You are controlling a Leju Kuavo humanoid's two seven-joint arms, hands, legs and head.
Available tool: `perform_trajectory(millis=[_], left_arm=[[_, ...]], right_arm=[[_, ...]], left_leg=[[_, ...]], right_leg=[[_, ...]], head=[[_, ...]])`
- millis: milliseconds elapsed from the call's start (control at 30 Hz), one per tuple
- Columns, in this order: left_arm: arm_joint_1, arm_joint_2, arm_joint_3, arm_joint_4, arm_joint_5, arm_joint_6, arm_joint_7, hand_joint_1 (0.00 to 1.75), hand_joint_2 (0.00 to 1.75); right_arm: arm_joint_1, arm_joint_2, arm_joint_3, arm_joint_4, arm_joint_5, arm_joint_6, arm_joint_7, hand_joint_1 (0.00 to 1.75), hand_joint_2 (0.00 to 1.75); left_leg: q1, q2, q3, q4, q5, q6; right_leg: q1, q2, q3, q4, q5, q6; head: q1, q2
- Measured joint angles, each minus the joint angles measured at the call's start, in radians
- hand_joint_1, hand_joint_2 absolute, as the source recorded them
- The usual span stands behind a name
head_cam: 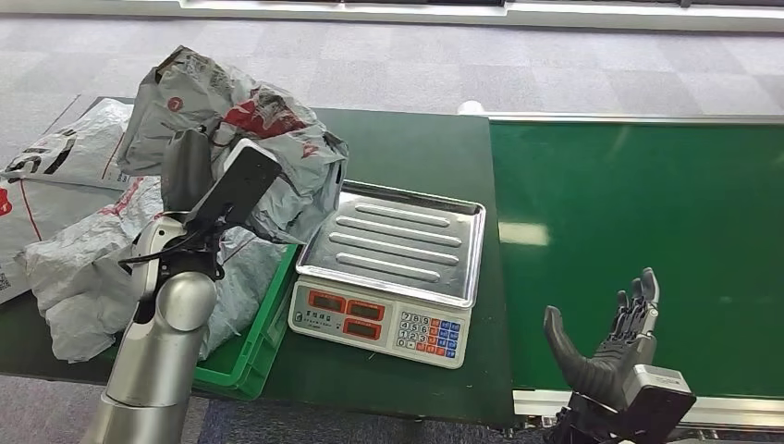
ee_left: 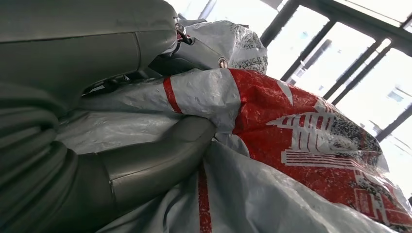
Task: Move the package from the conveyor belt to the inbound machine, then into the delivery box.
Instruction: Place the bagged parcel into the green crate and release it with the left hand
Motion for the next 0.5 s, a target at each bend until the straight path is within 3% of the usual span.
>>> perform_trajectory(millis=[67, 200, 500], left_arm=[[0.001, 0.025, 0.026, -0.002, -0.001, 0.012, -0.004, 1.71, 1.75], [0.002, 0.050, 0.048, -0.001, -0.010, 0.020, -0.004, 0.05, 1.75], [0.014, 0.088, 0.075, 0.045, -0.079, 0.016, 0.049, 0.00, 1.75]], right_arm=[[0.010, -0.003, 0.000, 0.000, -0.001, -0.001, 0.000, 0.00, 1.75], [0.013, -0.007, 0.000, 0.000, -0.001, 0.000, 0.003, 0.00, 1.75], [-0.003, -0.025, 0.012, 0.006, -0.005, 0.029, 0.025, 0.00, 1.75]], left_leg=[[0.000, 0.000, 0.000, 0.000, 0.000, 0.000], [0.000, -0.001, 0.000, 0.000, 0.000, 0.000], [0.000, 0.000, -0.001, 0.000, 0.000, 0.000]], right_leg=[[0.000, 0.000, 0.000, 0.000, 0.000, 0.000], [0.000, 0.000, 0.000, 0.000, 0.000, 0.000], [0.000, 0.000, 0.000, 0.000, 0.000, 0.000]], head=[[0.000, 0.000], [0.000, 0.000], [0.000, 0.000]])
